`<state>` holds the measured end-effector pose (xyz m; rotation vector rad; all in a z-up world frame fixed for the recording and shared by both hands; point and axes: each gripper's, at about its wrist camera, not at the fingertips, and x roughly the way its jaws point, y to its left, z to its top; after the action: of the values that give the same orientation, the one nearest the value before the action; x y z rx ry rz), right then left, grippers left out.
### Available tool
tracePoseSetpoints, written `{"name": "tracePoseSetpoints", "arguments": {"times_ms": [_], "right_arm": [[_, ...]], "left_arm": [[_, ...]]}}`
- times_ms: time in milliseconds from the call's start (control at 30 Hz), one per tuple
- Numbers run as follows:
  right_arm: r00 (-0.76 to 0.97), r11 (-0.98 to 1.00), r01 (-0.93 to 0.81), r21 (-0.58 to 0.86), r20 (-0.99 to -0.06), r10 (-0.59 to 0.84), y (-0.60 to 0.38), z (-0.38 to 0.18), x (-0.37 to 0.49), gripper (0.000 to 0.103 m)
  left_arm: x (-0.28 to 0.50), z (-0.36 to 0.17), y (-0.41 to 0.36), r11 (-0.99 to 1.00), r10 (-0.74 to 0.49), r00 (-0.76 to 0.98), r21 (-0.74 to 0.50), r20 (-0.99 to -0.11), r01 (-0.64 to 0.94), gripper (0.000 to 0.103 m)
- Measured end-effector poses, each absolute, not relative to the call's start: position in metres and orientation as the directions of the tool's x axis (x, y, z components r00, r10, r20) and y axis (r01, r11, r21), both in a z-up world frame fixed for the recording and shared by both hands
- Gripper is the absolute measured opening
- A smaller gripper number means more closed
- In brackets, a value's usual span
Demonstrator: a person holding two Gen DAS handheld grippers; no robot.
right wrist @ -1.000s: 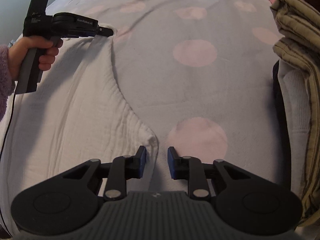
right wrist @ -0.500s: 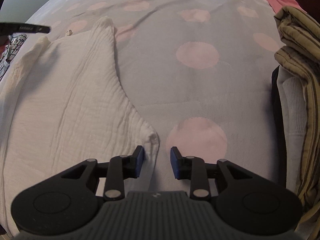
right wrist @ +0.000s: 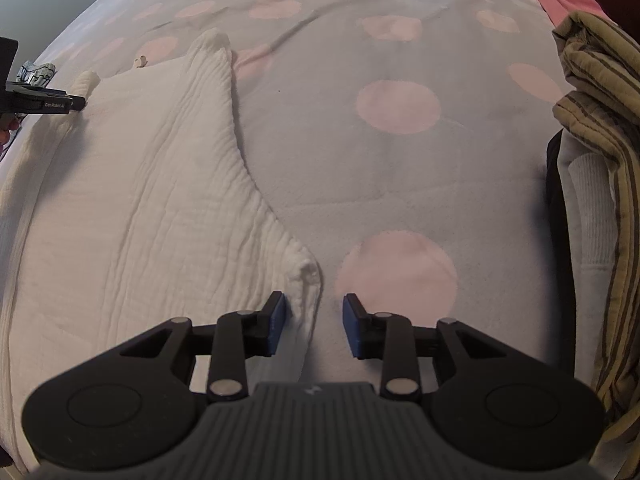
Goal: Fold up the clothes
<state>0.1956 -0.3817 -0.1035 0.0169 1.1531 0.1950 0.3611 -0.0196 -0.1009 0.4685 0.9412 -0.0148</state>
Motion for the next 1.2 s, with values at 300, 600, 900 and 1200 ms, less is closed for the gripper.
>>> {"name": "tracePoseSetpoints", "arguments": {"times_ms": [300, 600, 900, 1200], "right_arm": [[0.387, 0.982, -0.150, 0.119, -0.906, 0.169, -0.385, -0.108, 0.198, 0.036], [0.396, 0.985, -0.117, 0.125, -0.904, 0.162, -0.397, -0.096, 0.191, 0.046], [0.370, 0.970, -0.095, 0.222, -0.897, 0.241, -0.421, -0.078, 0.148, 0.055], [0.257, 0.924, -0.061, 0.376, -0.889, 0.379, -0.442, -0.097, 0.049, 0.058]], "left_arm": [[0.381, -0.113, -0.004, 0.906, 0.247, 0.572, 0.395, -0.782, 0.150, 0.014], [0.361, -0.082, 0.000, 0.922, 0.229, 0.629, 0.372, -0.743, 0.103, 0.043], [0.289, -0.024, -0.040, 0.912, 0.043, 0.653, 0.296, -0.756, 0.283, 0.043], [0.215, 0.000, -0.100, 0.863, -0.166, 0.554, 0.152, -0.816, 0.482, 0.043]]}}
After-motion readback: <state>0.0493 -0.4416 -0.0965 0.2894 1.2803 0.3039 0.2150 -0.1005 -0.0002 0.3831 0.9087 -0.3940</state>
